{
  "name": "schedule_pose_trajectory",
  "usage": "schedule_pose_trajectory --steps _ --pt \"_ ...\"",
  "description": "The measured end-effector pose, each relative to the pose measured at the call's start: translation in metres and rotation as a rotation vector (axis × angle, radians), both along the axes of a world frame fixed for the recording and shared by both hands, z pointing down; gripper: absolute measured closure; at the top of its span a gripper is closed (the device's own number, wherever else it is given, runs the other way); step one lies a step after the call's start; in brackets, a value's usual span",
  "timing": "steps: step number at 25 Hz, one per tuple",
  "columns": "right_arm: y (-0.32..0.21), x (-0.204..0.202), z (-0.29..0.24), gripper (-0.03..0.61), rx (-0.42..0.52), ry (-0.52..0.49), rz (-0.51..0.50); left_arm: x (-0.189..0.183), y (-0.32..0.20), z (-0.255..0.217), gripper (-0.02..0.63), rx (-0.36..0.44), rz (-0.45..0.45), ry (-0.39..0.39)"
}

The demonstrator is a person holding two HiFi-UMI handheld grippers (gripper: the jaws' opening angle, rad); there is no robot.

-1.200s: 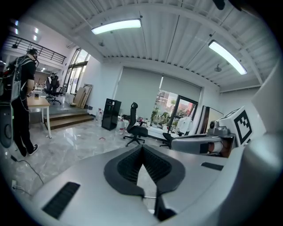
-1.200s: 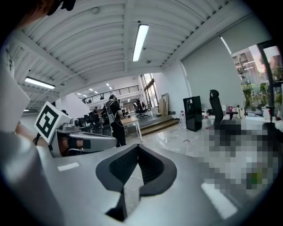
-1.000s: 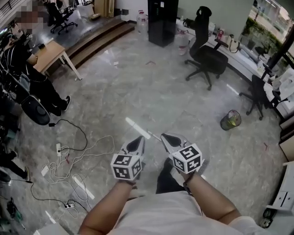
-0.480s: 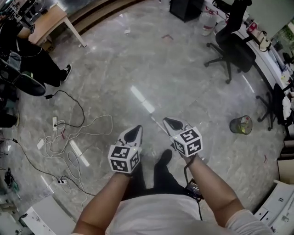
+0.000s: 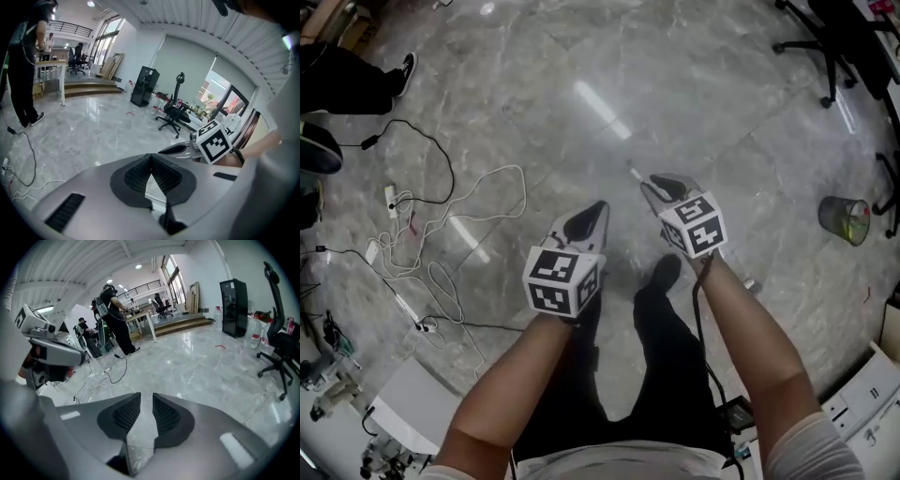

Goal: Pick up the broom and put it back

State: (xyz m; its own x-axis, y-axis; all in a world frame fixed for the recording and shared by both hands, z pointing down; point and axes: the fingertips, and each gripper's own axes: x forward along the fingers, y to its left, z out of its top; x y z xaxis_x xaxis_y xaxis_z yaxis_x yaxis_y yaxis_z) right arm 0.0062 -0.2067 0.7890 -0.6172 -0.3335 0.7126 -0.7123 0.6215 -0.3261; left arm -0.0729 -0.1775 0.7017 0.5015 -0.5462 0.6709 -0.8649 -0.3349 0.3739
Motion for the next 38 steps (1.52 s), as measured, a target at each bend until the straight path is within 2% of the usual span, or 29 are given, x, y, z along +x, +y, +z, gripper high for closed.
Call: schedule_pose_trajectory --steps 5,9,15,19,24,29,35,38 --pt "-0.014 -0.011 0.178 0.491 -0.052 0.046 -0.039 -0.009 -0.017 0.136 0.609 -0.029 -0.025 -0.022" --pt "-0.014 -0.016 0.305 0.479 -0.103 0.121 -0.081 -0.009 -0.022 0.232 0.609 -0.055 -0.023 -0.024" --pt "-0.029 -0.018 0.446 0.465 -0.139 0.255 -0.089 -0.012 -0.053 0.344 0.609 -0.051 -0.016 -0.007" --pt "-0.030 -0.017 0.515 0.457 -0.159 0.327 -0.126 -0.013 -0.070 0.388 0.609 -0.049 -0.006 0.004" --pt "-0.025 -0.025 0.561 0.450 -0.169 0.381 -0.164 -0.032 -0.084 0.416 0.609 -0.047 -0.031 -0.003" --pt "-0.029 -0.018 0.588 0.457 -0.179 0.417 -0.127 -0.044 -0.087 0.423 0.609 -0.042 -0.040 -0.005" --pt "-0.032 -0.016 0.586 0.489 -0.154 0.409 -0.135 -0.049 -0.096 0.417 0.609 -0.025 -0.041 -0.014" --pt "-0.037 -0.015 0.553 0.491 -0.107 0.376 -0.117 -0.047 -0.096 0.399 0.609 -0.013 -0.039 -0.015"
